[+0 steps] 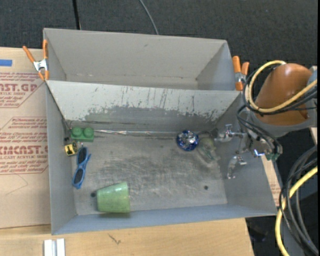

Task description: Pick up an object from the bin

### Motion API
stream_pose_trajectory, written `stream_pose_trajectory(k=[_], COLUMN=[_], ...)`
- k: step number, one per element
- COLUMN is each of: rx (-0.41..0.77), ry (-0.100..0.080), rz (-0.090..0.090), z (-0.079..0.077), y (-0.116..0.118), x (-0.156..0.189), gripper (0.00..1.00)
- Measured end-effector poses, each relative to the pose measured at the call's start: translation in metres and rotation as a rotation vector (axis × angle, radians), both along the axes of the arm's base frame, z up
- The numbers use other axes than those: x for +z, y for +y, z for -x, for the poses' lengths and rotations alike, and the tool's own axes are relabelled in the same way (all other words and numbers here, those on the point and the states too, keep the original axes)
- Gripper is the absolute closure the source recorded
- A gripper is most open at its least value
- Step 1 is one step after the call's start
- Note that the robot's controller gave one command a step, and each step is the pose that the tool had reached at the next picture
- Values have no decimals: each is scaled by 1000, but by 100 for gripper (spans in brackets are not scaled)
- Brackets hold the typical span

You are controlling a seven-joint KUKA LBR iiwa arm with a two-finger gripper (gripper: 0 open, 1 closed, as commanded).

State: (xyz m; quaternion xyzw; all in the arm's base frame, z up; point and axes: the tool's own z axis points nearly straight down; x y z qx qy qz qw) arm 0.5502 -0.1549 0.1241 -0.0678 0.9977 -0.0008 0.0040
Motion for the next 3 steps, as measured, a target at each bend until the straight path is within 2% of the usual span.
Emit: stream_pose_trajectory(k=[1, 2, 3], rx=[51, 291, 292], ry=[2, -22, -40], rz=[-4, 13, 10], z=[-38, -53, -57], y=[67, 86, 90], x=[-1, -43, -39], gripper=[0, 0, 100])
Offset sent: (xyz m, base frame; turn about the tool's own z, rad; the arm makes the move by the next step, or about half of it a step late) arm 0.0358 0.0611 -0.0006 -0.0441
